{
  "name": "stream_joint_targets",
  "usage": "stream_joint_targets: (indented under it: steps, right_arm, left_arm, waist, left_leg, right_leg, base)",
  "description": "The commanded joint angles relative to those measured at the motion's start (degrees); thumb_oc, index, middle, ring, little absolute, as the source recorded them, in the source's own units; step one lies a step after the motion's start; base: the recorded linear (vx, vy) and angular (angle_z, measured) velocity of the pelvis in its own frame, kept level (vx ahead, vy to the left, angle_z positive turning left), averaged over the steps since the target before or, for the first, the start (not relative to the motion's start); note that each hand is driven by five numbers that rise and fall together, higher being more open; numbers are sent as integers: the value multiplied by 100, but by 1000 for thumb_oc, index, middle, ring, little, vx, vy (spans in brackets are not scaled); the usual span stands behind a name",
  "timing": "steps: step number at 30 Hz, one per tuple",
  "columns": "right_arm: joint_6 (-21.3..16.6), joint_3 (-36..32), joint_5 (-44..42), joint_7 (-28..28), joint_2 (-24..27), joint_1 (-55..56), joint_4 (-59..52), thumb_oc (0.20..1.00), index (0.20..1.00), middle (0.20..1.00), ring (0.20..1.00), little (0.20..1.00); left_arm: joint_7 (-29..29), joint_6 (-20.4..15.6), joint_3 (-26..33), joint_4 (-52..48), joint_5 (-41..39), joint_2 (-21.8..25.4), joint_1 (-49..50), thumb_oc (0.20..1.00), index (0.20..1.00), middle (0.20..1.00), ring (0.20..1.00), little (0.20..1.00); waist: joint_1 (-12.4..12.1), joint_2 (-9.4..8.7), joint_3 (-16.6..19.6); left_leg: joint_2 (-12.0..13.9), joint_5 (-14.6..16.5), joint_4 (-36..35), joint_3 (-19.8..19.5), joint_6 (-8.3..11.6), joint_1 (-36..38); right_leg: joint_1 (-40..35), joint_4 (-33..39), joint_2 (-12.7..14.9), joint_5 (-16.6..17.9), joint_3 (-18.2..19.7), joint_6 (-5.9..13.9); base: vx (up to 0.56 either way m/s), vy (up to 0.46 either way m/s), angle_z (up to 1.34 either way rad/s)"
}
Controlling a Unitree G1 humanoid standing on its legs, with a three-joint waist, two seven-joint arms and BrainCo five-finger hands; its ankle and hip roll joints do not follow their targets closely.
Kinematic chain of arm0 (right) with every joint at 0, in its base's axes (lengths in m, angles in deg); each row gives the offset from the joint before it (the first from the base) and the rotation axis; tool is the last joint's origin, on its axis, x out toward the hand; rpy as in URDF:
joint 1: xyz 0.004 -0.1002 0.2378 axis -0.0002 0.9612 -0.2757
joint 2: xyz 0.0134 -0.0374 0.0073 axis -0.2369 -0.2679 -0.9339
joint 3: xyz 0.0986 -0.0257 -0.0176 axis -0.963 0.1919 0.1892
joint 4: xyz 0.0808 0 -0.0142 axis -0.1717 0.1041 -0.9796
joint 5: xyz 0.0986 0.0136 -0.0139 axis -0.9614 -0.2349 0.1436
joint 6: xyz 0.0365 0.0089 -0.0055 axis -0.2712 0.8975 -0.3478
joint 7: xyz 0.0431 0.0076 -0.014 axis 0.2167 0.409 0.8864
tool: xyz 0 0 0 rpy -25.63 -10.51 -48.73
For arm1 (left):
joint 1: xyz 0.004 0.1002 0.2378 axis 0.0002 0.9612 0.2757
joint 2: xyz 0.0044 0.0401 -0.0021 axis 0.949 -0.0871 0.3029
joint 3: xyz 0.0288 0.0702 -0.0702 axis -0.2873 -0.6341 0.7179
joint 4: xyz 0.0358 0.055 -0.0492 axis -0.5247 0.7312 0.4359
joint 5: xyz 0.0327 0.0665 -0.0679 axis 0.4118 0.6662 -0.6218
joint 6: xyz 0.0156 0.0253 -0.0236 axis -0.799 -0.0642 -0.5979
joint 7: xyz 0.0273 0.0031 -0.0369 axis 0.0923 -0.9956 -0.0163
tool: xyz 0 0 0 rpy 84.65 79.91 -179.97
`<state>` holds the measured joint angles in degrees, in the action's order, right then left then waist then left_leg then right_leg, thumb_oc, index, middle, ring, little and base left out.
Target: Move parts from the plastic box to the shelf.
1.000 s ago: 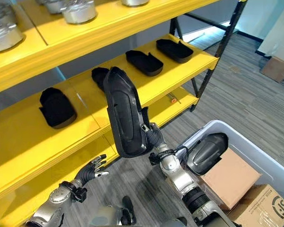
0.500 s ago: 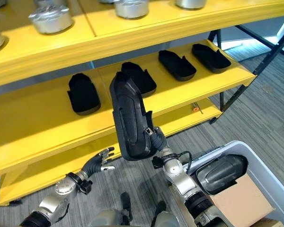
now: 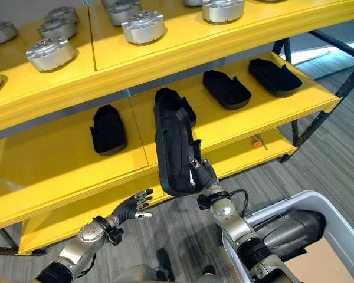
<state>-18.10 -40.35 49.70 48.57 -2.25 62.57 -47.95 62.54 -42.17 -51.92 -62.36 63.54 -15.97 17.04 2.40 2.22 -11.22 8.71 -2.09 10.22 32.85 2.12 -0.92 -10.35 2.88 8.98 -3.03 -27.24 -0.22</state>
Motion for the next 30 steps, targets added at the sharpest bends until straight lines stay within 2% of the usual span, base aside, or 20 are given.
stream_joint_targets:
  steps: [1,3,4,5,7,9,11,12,19,23,24,26,27,28,29,30]
  right_arm:
    - [-418,-32,39,35,-117,-614,-306,200,200,200,200,200]
    - [-430,-18,43,59,-77,-609,-324,200,200,200,200,200]
    - [-435,13,53,119,-44,-673,-312,200,200,200,200,200]
    - [-461,-18,12,153,-46,-718,-246,200,200,200,200,200]
    - [-462,-127,185,52,-82,-710,-183,200,200,200,200,200]
    - [-473,-160,197,52,-117,-654,-196,200,200,200,200,200]
    - [-506,-176,260,50,-122,-619,-222,200,200,200,200,200]
    - [-512,-172,262,33,-128,-575,-292,200,200,200,200,200]
    - [-397,-51,194,-84,-259,-534,-529,200,200,200,200,200]
    - [-299,25,206,-92,-339,-619,-558,200,200,200,200,200]
    - [-270,53,238,-106,-360,-644,-562,200,200,200,200,200]
    - [-114,107,282,-122,-448,-752,-584,200,200,200,200,200]
    - [-38,124,269,-103,-480,-815,-591,200,200,200,200,200]
    - [22,193,130,53,-412,-830,-704,200,200,200,200,200]
    - [33,217,111,56,-396,-818,-738,200,200,200,200,200]
    - [44,271,55,61,-360,-797,-808,200,200,200,200,200]
  left_arm:
    - [-128,-166,-10,-198,12,-23,-149,1000,1000,1000,1000,1000]
    - [-197,-184,-16,-172,-10,-30,-140,1000,1000,1000,1000,1000]
    - [-260,-247,-23,-85,-84,-51,-136,1000,1000,1000,1000,1000]
    - [-279,-204,-38,-79,-135,-26,-169,1000,1000,1000,1000,1000]
    - [-143,-90,-46,-106,-342,64,-148,1000,1000,1000,1000,1000]
    - [-13,-71,-56,-155,-281,91,-105,1000,1000,1000,1000,1000]
    - [24,-98,-71,-204,-251,124,-37,1000,1000,1000,1000,1000]
    - [30,-140,-76,-236,-240,159,20,1000,1000,1000,1000,1000]
    - [48,-417,-21,-281,-235,354,214,1000,1000,1000,1000,1000]
    - [129,-592,77,-362,-266,448,334,1000,1000,1000,1000,1000]
    - [132,-630,96,-365,-245,441,372,1000,1000,1000,1000,1000]
    - [184,-703,144,-409,-230,381,471,1000,1000,1000,1000,1000]
    - [178,-736,162,-416,-177,365,490,1000,1000,1000,1000,1000]
    - [137,-730,154,-367,-200,413,431,1000,1000,1000,1000,1000]
    - [116,-725,134,-363,-220,411,416,1000,1000,1000,1000,1000]
    - [70,-712,71,-352,-265,385,360,1000,1000,1000,1000,1000]
  waist:
    - [48,-75,168]
    - [40,-48,192]
    - [36,-30,217]
    - [39,12,223]
    - [25,79,226]
    - [-17,88,210]
    - [-55,98,185]
    - [-97,113,162]
    - [-426,163,-1]
    - [-671,183,-60]
    - [-728,162,-60]
    - [-914,177,-100]
    - [-951,195,-117]
    - [-857,150,-115]
    - [-835,126,-112]
    - [-788,58,-104]
  left_leg:
    - [570,-25,109,-260,356,317]
    - [821,-341,181,-425,505,271]
    - [1023,-503,271,-645,544,240]
    - [925,-301,219,-643,471,291]
    - [558,209,-54,-614,237,485]
    - [411,333,-204,-680,152,541]
    - [350,353,-270,-761,113,567]
    - [307,256,-348,-766,24,528]
    - [-106,81,-858,-1162,-233,476]
    - [-356,24,-1098,-1170,-326,438]
    - [-436,75,-1197,-1213,-294,507]
    - [-479,-2,-1387,-1010,-271,569]
    - [-477,-27,-1439,-936,-263,587]
    - [-452,-123,-1476,-807,-155,566]
    - [-455,-132,-1474,-786,-138,557]
    - [-458,-160,-1464,-727,-82,521]
  right_leg:
    - [567,-497,-109,-77,530,215]
    - [630,-645,-112,-187,596,159]
    - [754,-949,22,-350,679,138]
    - [794,-1106,117,-428,679,174]
    - [827,-1347,290,-429,680,315]
    - [813,-1383,358,-374,710,409]
    - [824,-1425,395,-360,749,464]
    - [890,-1433,423,-247,739,480]
    - [1081,-1765,663,-143,667,845]
    - [1084,-1768,844,56,400,913]
    - [1042,-1755,912,50,357,995]
    - [1116,-1701,1196,400,-116,1067]
    - [1165,-1754,1275,454,-232,1080]
    - [1073,-1527,721,188,-204,1029]
    - [1026,-1436,583,154,-178,1009]
    - [895,-1165,246,102,-114,938]
  base:
    - [77,225,16]
    - [103,374,-2]
    - [160,683,-14]
    - [200,891,-11]
    - [161,709,38]
    - [89,389,55]
    - [21,283,30]
    - [-28,381,26]
    - [-46,329,17]
    - [-76,334,-3]
    - [-36,278,-13]
    - [-70,306,-12]
    - [-35,270,-54]
    - [1,154,-56]
    - [47,76,-33]
    - [55,-12,3]
